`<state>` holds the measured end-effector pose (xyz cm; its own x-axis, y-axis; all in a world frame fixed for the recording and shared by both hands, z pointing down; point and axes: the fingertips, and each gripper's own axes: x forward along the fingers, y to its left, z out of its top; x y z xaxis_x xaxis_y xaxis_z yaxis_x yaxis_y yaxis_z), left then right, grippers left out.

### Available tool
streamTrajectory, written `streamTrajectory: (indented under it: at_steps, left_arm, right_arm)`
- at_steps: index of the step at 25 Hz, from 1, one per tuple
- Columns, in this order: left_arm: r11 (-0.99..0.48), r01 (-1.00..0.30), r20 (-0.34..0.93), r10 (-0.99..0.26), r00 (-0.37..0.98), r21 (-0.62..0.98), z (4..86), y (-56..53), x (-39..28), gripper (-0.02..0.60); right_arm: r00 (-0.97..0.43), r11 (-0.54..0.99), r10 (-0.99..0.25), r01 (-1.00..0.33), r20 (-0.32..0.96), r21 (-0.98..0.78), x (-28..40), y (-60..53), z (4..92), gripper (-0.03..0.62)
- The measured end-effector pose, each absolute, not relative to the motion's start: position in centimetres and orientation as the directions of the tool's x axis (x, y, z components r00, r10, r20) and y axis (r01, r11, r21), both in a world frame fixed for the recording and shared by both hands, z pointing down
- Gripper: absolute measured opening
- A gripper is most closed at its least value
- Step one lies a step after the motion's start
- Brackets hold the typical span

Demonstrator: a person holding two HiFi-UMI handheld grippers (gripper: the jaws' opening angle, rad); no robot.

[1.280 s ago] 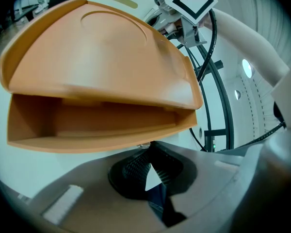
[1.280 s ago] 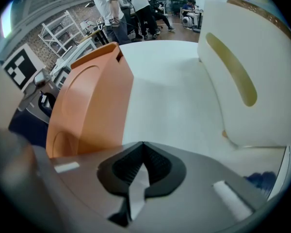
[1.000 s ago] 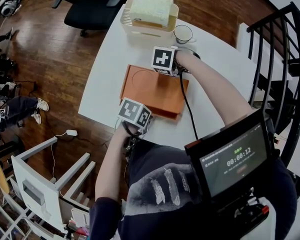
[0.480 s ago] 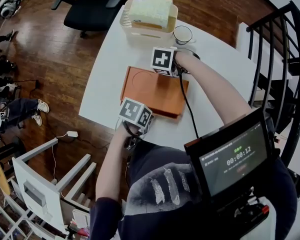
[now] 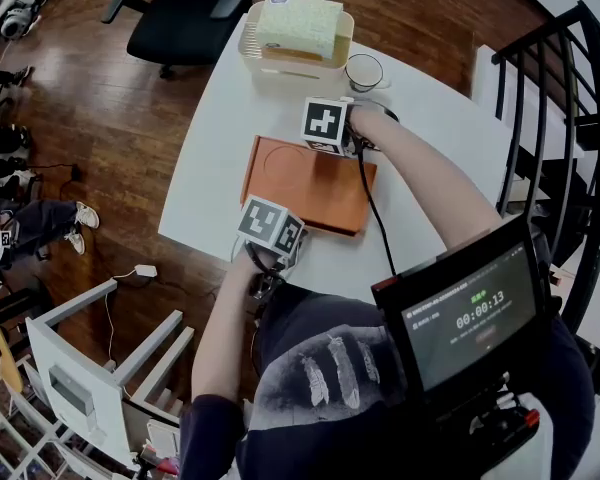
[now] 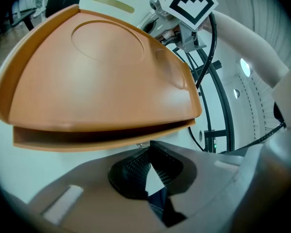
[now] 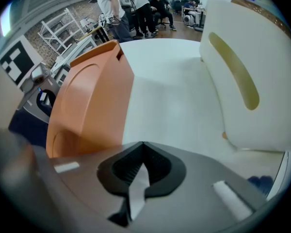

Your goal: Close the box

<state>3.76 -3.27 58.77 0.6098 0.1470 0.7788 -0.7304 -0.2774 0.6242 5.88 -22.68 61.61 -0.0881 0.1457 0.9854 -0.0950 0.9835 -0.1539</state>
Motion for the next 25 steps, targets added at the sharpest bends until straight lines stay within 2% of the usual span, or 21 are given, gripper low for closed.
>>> streamTrajectory:
  at_steps: [25]
  left_arm:
    - [-0.292, -0.753, 0.801, 0.092, 0.592, 0.59, 58.8, -5.1, 3.5, 0.014]
  right_arm:
    - [-0.08, 0.982, 0.153, -0.103, 0.985, -0.161, 5.8, -22.4, 61.5, 0.005]
